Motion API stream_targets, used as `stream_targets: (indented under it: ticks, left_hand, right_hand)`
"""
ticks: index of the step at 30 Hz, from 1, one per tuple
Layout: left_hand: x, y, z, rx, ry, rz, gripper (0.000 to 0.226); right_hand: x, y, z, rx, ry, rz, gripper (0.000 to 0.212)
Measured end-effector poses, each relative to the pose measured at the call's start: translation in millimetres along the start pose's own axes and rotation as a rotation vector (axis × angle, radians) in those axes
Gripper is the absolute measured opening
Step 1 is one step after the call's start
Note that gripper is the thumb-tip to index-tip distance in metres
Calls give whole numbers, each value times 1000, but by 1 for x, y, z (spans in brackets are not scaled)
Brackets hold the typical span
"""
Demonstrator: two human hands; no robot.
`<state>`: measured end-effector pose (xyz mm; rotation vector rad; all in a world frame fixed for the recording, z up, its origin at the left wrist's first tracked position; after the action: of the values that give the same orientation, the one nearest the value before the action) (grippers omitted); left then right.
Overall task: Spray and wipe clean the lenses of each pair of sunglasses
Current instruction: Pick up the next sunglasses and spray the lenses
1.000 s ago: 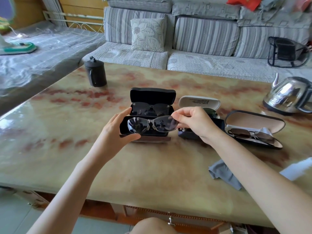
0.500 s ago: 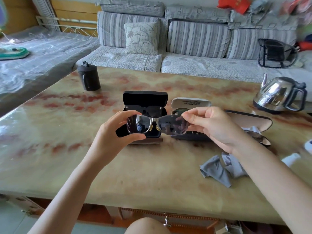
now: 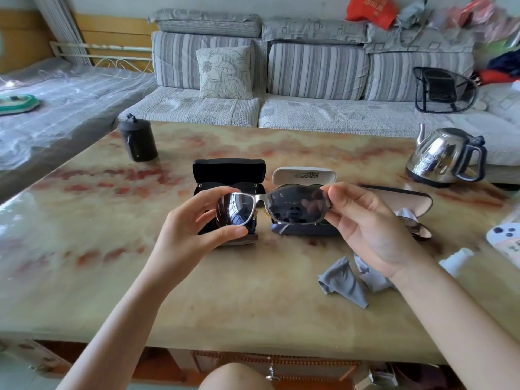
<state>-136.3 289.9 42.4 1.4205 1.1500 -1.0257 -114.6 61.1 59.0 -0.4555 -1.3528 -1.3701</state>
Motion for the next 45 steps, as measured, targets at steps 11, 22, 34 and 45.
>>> stream_targets:
  ticks: [11,22,34,45]
  left_hand:
    - [-45,-6,16,-28,23,129,44]
    - [-26,-14,63,448,-77,-385,59]
    - [-32,-11,87,588,-147,-500,30]
    - [-24,-16,100,460,-123,-527,21]
  right_hand:
    - [24,-1,-16,-77,-29,-110,15]
    - [13,-3,-42,17,-7,139,35]
    - [16,10,-32,58,-98,194,20]
    - [63,-27,-76,-62,-1067,-189,13]
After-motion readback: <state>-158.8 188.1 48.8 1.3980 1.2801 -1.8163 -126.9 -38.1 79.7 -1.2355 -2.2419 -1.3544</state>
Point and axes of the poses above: each hand's wrist, its own y-axis towards the middle knuckle, its own z-axis out of the palm, x = y × z, the point moved 6 cm from there along y, towards the middle knuckle, and after that the axes turned 13 degrees about -z, right-handed, at the moved point
